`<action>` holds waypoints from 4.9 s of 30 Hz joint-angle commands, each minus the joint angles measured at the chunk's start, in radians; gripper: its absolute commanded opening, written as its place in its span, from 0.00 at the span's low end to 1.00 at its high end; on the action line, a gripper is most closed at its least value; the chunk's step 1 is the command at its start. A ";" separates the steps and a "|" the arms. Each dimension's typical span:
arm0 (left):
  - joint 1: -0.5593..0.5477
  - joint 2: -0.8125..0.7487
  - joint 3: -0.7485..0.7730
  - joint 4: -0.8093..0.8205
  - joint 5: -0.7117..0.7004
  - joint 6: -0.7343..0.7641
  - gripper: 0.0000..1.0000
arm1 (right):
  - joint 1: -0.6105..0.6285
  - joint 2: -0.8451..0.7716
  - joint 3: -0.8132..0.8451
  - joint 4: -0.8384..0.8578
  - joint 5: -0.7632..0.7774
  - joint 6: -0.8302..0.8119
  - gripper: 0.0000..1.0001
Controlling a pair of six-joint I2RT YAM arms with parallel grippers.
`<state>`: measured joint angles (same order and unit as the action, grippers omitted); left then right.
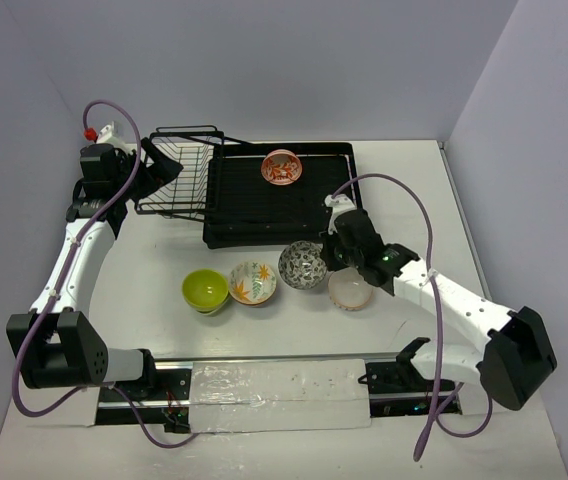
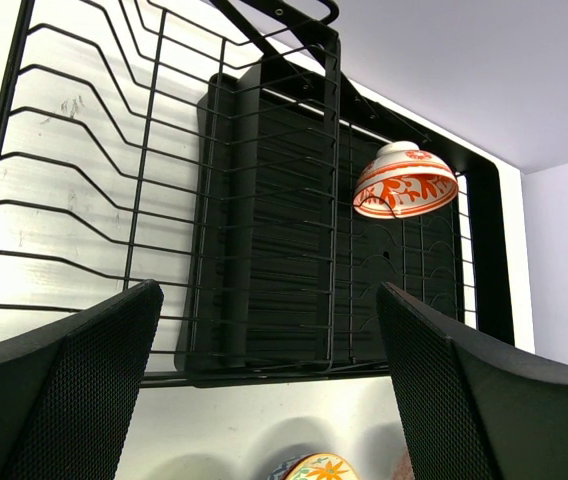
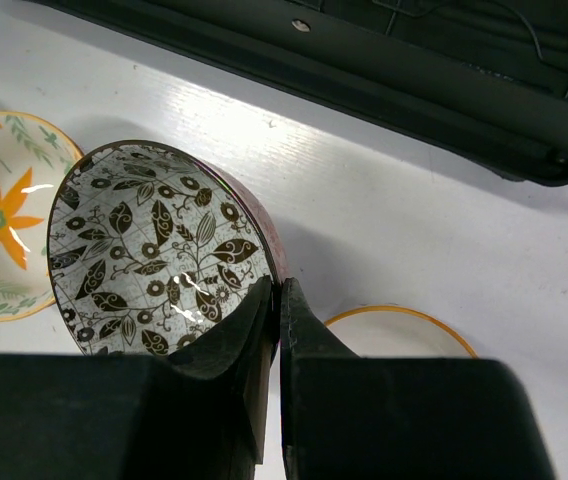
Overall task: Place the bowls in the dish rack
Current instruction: Pick up the bowl from the center of the board, then insert the bowl into the dish rack.
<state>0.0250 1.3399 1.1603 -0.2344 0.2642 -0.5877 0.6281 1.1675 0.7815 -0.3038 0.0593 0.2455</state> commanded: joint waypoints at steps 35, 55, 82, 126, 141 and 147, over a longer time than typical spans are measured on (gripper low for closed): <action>0.001 0.005 -0.001 0.044 -0.006 0.005 0.93 | -0.019 0.297 0.361 0.465 0.323 -0.436 0.00; 0.000 0.038 0.009 0.038 0.006 0.005 0.93 | -0.082 0.572 0.486 0.753 0.263 -0.715 0.00; 0.010 -0.004 0.029 0.027 0.013 0.009 0.92 | -0.080 0.666 0.263 1.227 0.128 -0.825 0.00; 0.021 0.007 0.029 0.032 0.032 0.002 0.92 | -0.048 0.877 0.162 1.706 0.099 -1.138 0.00; 0.023 0.004 0.027 0.033 0.030 0.000 0.92 | -0.056 0.879 0.116 1.773 0.089 -1.077 0.20; 0.026 0.005 0.027 0.033 0.032 0.000 0.92 | -0.057 0.885 0.122 1.761 0.105 -1.063 0.26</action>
<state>0.0444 1.3674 1.1603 -0.2295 0.2741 -0.5877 0.5777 2.0354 0.9073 1.2831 0.1463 -0.8368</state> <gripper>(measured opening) 0.922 0.257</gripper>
